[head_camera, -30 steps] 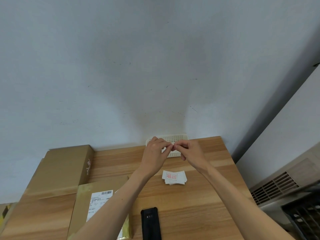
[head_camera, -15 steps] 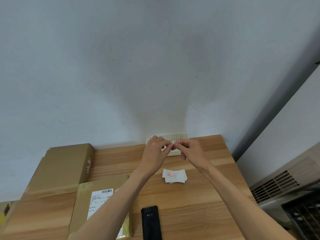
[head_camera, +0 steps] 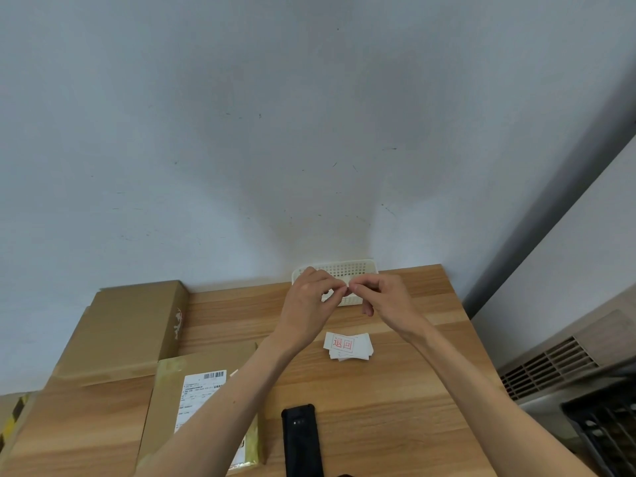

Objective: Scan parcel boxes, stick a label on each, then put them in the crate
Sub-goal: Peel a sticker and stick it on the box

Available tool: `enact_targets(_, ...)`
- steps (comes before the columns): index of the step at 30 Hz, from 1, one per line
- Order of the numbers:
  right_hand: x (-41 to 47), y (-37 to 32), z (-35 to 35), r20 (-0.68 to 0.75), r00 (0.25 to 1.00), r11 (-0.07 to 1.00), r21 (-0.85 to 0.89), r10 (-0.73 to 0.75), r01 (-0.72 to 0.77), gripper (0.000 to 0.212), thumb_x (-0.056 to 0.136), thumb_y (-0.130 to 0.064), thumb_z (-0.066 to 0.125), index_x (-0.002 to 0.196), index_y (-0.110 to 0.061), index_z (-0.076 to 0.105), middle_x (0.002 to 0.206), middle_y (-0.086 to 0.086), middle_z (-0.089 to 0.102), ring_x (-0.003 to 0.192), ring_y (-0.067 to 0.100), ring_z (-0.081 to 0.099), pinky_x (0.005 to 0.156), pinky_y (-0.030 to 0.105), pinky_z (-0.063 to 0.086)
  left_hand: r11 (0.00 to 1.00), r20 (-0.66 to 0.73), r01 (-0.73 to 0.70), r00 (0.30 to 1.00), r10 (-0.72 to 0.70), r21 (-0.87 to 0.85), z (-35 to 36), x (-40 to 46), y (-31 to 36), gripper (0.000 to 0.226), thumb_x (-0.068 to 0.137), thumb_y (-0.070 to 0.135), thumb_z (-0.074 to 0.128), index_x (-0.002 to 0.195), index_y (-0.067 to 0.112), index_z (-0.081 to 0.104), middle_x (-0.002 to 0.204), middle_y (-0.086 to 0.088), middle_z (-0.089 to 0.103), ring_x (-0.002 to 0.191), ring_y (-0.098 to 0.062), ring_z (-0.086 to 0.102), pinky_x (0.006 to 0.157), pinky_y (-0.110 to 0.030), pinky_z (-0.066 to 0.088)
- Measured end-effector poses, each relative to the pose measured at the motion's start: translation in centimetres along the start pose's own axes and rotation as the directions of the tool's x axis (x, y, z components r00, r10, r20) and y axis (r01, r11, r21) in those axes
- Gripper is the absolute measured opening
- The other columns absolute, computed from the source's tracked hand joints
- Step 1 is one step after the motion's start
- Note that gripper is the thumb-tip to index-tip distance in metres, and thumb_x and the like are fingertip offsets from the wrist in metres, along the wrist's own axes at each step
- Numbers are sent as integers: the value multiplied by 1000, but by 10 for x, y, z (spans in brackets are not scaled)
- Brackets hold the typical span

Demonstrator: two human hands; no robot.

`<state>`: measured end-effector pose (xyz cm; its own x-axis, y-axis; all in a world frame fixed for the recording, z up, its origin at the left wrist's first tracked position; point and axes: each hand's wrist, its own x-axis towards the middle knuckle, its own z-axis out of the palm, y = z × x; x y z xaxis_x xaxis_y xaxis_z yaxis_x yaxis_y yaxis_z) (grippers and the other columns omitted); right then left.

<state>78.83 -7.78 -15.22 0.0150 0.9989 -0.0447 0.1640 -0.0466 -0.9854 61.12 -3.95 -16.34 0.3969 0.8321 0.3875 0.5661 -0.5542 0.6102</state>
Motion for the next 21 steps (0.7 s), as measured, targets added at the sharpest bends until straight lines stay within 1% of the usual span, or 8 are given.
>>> enact_targets(4, -3, -3, 0, -2, 1000, 1000, -25, -15, 15, 18, 99, -15, 63, 91, -14, 79, 78, -6, 75, 54, 16, 50, 63, 29, 49, 999, -14, -37, 999, 37, 5, 0, -2, -2, 16, 95, 28, 67, 94, 20, 80, 87, 9, 69, 86, -8, 49, 73, -31, 46)
enact_targets(7, -6, -4, 1, -3, 1000, 1000, -31, -1, 0, 20, 100, -17, 62, 91, -13, 79, 69, -13, 71, 54, 16, 51, 65, 33, 48, 997, -40, -71, 997, 71, 19, 1, -4, -2, 28, 94, 38, 60, 92, 18, 81, 85, 8, 69, 84, -13, 53, 70, -33, 47)
enact_targets(11, -7, -1, 3, -9, 1000, 999, -34, 7, -7, 19, 100, -12, 62, 92, -5, 78, 58, -16, 64, 53, 15, 50, 65, 37, 47, 997, -35, -79, 996, 79, 8, 1, -8, -2, 31, 94, 40, 60, 90, 17, 80, 83, 7, 69, 84, -13, 53, 71, -33, 46)
enact_targets(13, -8, 2, 4, -9, 1000, 999, -29, 17, -17, 18, 99, -12, 62, 91, -7, 78, 55, -12, 62, 52, 15, 50, 64, 35, 47, 999, -6, -43, 999, 43, -22, 0, -9, -2, 27, 95, 37, 62, 91, 17, 80, 84, 8, 69, 85, -9, 51, 73, -30, 44)
enact_targets(16, -10, 7, 5, 0, 1000, 999, -30, 24, -24, 17, 98, -18, 65, 89, -16, 80, 57, 11, 61, 53, 19, 51, 66, 34, 48, 999, 43, 4, 999, -1, -49, 0, -12, -3, 16, 96, 28, 67, 94, 18, 80, 87, 10, 68, 86, -6, 49, 75, -27, 44)
enact_targets(17, -11, 8, 6, 1, 1000, 999, -24, 25, -25, 17, 97, -18, 66, 88, -17, 80, 59, 13, 62, 54, 20, 51, 65, 35, 48, 999, 52, 12, 999, -9, -51, 1, -14, -3, 14, 96, 26, 68, 95, 19, 80, 88, 10, 68, 87, -6, 49, 75, -26, 44)
enact_targets(19, -12, 10, 7, 4, 1000, 1000, 2, 25, -25, 16, 97, -16, 66, 89, -14, 80, 66, 7, 68, 54, 20, 51, 63, 34, 48, 998, 67, 28, 997, -24, -56, 1, -16, -3, 15, 96, 26, 67, 95, 19, 79, 90, 11, 68, 88, -8, 51, 75, -24, 43)
enact_targets(21, -13, 10, 8, 8, 1000, 1000, 10, 19, -19, 16, 97, -15, 66, 89, -13, 79, 74, 14, 71, 53, 19, 51, 62, 35, 48, 996, 84, 52, 995, -47, -65, 1, -17, -2, 16, 97, 28, 66, 95, 20, 79, 90, 12, 67, 90, -9, 52, 76, -22, 42)
